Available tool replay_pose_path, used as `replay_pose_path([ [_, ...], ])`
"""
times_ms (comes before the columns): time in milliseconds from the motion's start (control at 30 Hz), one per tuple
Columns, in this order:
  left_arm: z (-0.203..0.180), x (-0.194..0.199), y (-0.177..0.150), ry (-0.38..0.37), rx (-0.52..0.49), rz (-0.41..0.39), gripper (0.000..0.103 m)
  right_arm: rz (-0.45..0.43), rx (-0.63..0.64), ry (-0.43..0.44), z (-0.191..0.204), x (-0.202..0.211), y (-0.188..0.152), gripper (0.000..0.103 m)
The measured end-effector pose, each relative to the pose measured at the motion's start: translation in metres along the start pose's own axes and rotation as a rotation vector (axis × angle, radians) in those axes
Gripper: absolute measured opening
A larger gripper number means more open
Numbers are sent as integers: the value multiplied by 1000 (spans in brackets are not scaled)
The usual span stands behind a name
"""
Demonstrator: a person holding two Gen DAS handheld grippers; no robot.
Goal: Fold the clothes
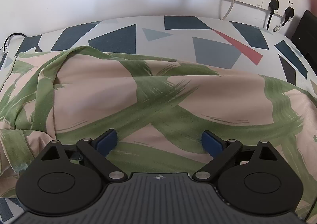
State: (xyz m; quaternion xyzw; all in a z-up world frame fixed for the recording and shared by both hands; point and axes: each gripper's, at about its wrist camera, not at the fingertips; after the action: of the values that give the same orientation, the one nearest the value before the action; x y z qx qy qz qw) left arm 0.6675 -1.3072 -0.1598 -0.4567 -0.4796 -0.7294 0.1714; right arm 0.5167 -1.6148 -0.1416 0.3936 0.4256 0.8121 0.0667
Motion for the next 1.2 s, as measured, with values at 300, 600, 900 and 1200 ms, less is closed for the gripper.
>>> replay_pose_path([
  [300,-2,-1,2,0,-4,13,99,33,-104,-189,-76,17,-12,34],
  [600,-12,23,-15,-48,-25,43,96,57,-169,9,-61,60,-13,63],
  [900,36,49,-34,20,-17,24,96,143,-139,19,-61,107,-42,63],
  [1200,79,48,-52,-92,-260,-58,96,105,-50,-15,-10,182,-95,62],
])
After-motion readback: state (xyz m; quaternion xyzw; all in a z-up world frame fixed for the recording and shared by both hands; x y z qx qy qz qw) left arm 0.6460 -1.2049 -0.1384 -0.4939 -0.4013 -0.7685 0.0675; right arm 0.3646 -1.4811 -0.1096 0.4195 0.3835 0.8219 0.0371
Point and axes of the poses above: each gripper's, at about its wrist camera, not at the fingertips, and x roughly against the way its jaws point, z to its left, y to its top, and after that the axes turned 13 degrees about -x, right-handed
